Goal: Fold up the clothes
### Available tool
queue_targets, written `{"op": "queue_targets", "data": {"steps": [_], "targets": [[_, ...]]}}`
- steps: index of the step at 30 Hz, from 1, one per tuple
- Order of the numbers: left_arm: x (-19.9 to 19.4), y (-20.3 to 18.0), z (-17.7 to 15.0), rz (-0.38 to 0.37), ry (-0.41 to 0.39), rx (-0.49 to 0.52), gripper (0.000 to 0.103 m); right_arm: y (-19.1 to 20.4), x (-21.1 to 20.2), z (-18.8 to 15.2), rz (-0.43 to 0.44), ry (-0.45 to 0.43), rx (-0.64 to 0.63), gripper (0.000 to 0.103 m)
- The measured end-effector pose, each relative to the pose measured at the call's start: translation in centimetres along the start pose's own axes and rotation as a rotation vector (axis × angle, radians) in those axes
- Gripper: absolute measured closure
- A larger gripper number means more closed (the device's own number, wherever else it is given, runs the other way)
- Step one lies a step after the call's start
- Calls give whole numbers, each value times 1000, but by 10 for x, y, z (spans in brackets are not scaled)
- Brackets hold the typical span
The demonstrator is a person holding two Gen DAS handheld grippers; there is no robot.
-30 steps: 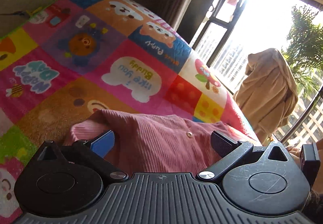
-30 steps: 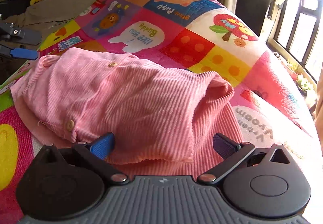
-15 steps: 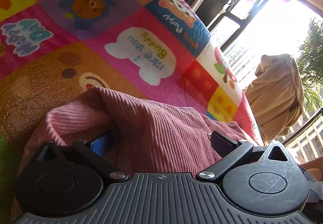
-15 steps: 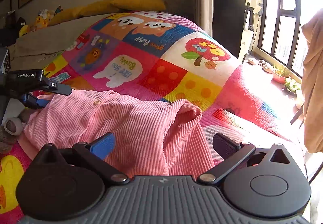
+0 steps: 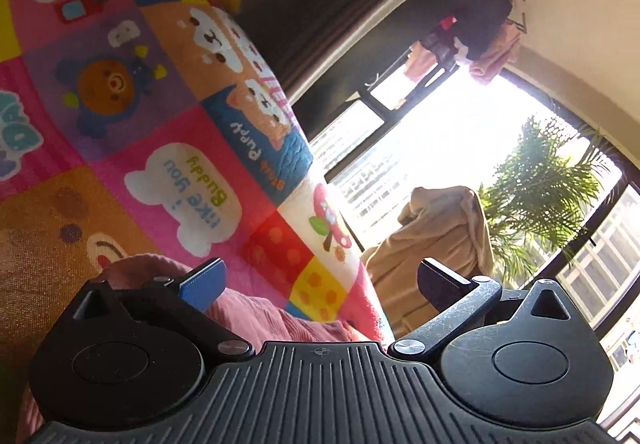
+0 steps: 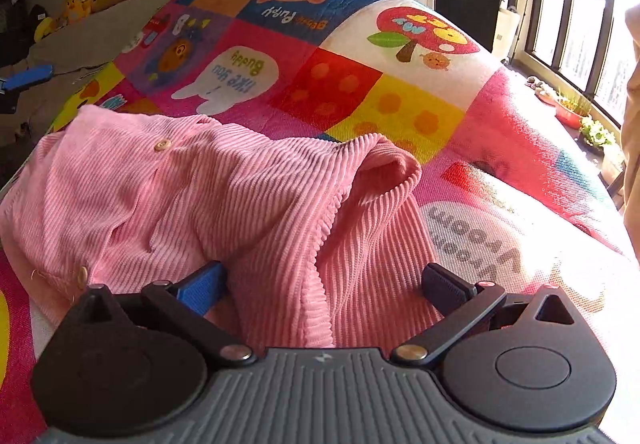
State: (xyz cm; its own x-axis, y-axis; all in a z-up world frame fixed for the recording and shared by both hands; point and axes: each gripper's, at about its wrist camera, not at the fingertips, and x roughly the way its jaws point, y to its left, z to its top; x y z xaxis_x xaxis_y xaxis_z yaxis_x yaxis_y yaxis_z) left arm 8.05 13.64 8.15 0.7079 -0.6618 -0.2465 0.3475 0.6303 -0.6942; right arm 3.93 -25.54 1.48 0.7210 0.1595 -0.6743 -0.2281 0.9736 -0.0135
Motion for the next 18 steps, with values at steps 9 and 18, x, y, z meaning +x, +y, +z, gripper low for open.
{"op": "queue_targets", "data": {"steps": [9, 18], "targets": [[-32, 50, -39, 410, 181, -12, 0, 51, -32, 29, 46, -137, -105, 0], [9, 44, -44, 88, 216, -221, 0, 170, -14, 19, 264, -118, -396, 0]]}}
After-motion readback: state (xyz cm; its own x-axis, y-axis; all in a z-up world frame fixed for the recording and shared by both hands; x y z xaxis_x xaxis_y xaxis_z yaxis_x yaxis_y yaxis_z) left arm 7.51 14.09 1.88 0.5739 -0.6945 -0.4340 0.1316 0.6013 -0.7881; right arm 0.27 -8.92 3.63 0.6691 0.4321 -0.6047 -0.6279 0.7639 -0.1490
